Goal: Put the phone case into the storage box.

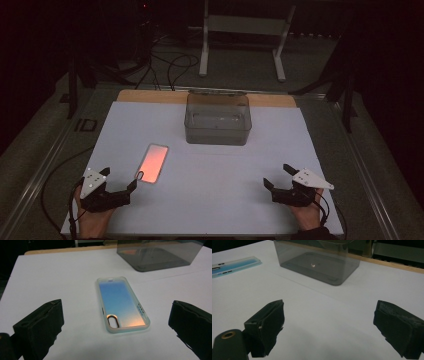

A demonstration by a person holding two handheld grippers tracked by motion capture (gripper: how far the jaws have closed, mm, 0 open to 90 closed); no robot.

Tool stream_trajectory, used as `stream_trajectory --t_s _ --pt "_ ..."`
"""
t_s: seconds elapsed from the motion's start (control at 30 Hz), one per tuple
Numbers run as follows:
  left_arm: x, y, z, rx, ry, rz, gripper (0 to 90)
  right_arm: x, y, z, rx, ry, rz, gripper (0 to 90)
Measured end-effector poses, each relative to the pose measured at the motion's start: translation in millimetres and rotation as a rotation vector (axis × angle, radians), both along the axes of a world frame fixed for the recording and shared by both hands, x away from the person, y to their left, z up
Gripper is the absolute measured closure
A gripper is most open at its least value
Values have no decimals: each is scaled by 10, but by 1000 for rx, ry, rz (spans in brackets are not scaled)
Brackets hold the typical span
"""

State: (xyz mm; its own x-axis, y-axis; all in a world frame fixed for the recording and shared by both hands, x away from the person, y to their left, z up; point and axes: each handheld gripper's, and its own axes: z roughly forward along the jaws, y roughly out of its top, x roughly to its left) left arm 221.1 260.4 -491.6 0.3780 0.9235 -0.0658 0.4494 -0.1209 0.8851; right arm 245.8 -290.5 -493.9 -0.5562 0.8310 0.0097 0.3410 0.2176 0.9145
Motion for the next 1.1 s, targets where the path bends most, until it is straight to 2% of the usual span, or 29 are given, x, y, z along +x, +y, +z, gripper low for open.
stream_trajectory --t_s 0.07,0.23,0.4,0.6,1.0,1.1 --pt "4 3 -1 -13 8 -3 7 1 1 -2 -3 -1 1 101" --pt "22 -5 -12 -5 10 -1 7 1 14 -11 -7 1 1 101" --pt "51 4 7 14 29 11 18 -1 11 -16 -4 1 -9 101" --pt "124 -1 58 7 47 8 18 -2 10 -14 -2 -2 -11 101" --pt "406 -61 80 15 91 -7 40 11 6 -26 -4 1 -11 101" --pt "469 -79 79 30 97 -3 46 12 8 -28 -5 2 -8 101"
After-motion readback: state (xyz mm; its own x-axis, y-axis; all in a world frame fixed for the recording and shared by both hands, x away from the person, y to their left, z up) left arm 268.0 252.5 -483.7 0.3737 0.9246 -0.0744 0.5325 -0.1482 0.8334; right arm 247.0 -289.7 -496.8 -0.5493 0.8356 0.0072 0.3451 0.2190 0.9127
